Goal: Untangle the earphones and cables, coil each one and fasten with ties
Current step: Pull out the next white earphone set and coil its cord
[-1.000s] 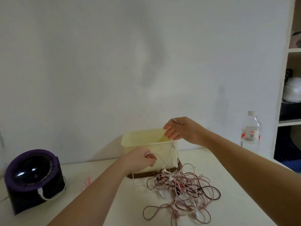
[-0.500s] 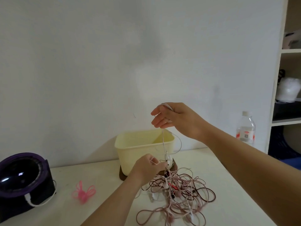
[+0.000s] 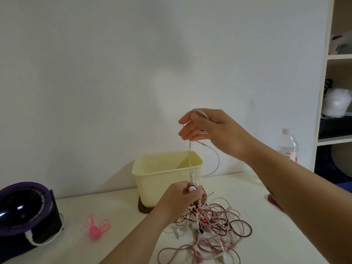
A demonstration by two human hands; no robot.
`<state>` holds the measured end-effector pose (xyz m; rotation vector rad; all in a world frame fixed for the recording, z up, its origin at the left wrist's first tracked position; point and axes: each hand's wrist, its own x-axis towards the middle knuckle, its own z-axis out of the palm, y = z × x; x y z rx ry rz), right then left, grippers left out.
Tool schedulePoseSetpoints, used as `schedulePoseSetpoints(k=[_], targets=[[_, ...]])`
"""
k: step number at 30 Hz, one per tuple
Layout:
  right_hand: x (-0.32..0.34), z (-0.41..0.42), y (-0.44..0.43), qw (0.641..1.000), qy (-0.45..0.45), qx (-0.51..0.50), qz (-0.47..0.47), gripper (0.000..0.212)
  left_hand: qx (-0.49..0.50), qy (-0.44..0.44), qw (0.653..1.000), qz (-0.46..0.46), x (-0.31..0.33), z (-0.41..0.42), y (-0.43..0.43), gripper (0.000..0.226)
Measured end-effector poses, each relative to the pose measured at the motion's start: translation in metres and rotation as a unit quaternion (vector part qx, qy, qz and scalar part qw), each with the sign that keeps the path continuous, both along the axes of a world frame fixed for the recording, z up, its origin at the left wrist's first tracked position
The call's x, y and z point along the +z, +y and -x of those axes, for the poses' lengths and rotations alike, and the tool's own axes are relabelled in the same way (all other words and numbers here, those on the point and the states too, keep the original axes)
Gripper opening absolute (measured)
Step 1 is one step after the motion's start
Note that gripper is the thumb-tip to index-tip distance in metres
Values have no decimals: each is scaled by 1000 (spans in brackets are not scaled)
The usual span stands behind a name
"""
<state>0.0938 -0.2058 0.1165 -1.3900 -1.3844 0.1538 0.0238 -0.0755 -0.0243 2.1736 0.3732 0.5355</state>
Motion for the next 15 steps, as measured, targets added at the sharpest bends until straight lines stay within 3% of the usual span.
schedulePoseSetpoints(k=[3,6,9,15], targets=[[1,-7,-7,1000,10,-19,-16,31,-44,-32,997,59,4,11,-2,11],[1,-12,-12,999,15,-41,-32,32,-87,-73,984,134,8,24,-4,18],[-3,-14,-12,998,8,-61,-23,32,-83,-75,982,153,10,33,-1,33],[-22,-16,-3,986,-85,-120,74,27,-98,-59,975,191,19,38,4,24]])
